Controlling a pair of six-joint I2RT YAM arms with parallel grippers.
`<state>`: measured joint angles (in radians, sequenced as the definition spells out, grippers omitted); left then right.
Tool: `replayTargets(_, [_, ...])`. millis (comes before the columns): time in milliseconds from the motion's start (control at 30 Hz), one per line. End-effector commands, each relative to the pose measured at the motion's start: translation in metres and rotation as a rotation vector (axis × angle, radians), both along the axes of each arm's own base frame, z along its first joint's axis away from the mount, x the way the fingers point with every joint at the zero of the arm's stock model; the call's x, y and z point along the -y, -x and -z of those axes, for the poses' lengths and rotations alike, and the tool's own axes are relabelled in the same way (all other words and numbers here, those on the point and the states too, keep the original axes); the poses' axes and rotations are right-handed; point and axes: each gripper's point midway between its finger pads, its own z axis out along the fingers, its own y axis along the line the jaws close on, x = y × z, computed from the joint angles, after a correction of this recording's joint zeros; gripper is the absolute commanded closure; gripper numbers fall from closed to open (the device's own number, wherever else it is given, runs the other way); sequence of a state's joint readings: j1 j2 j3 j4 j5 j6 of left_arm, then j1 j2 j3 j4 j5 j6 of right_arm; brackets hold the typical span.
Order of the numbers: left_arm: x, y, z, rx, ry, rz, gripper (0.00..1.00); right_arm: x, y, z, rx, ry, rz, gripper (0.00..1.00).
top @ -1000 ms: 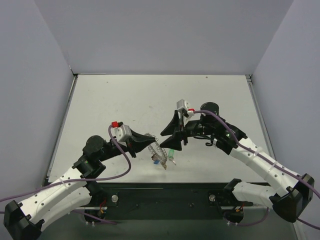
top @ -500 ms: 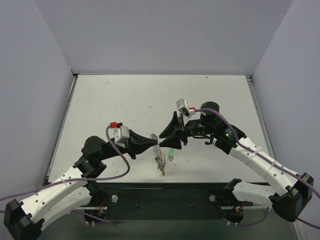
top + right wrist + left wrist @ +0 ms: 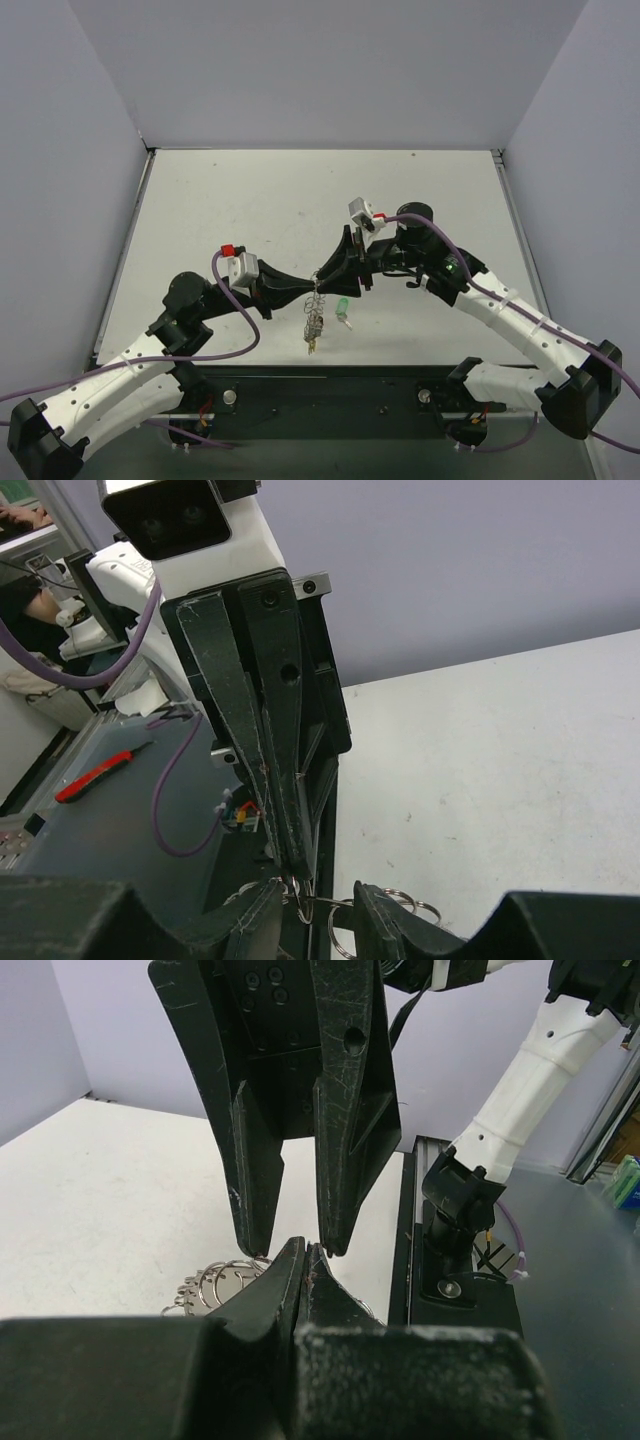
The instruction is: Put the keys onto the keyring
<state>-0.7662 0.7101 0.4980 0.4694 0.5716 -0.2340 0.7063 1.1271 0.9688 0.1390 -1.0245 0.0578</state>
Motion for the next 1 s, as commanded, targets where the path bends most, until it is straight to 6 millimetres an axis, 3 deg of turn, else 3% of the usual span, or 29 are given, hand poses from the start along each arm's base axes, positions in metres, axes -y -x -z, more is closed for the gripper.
replayTargets(0, [-0.006,0.011,-0.057,0.120,0.128,0.024,1.00,-0.005,0.002,-0.023,0.070,-0.068,-0.055,0.66])
replayTargets(133, [-0.006,0.012,-0.060,0.123,0.134,0.027,1.00,-0.006,0.001,-0.020,0.065,-0.062,-0.055,0.65])
replayTargets(167, [-0.006,0.012,-0.060,0.124,0.135,0.027,1.00,-0.006,0.001,-0.019,0.063,-0.060,-0.058,0.69])
replayTargets(233, [-0.006,0.012,-0.060,0.126,0.135,0.026,1.00,-0.007,0.000,-0.019,0.057,-0.055,-0.060,0.96])
replayTargets(267, [-0.007,0.012,-0.060,0.125,0.133,0.025,1.00,-0.007,0.000,-0.018,0.052,-0.052,-0.058,1.00])
replayTargets(400, [-0.006,0.009,-0.054,0.120,0.116,0.011,1.00,-0.008,-0.007,-0.012,0.037,-0.028,-0.026,1.00])
replayTargets(600, [-0.013,-0.019,-0.018,0.018,0.027,-0.146,1.00,-0.005,-0.021,0.021,0.003,0.066,0.063,1.00])
replayTargets(733, [-0.026,-0.044,0.007,-0.076,0.001,-0.297,1.00,-0.004,-0.027,0.041,-0.033,0.114,0.097,0.93])
replayTargets(933, [-0.036,-0.079,0.064,-0.326,-0.109,-0.410,1.00,-0.007,-0.038,0.069,-0.087,0.175,0.139,0.76])
replayTargets(967, [-0.040,-0.093,0.082,-0.423,-0.128,-0.446,1.00,-0.009,-0.040,0.075,-0.107,0.186,0.151,0.73])
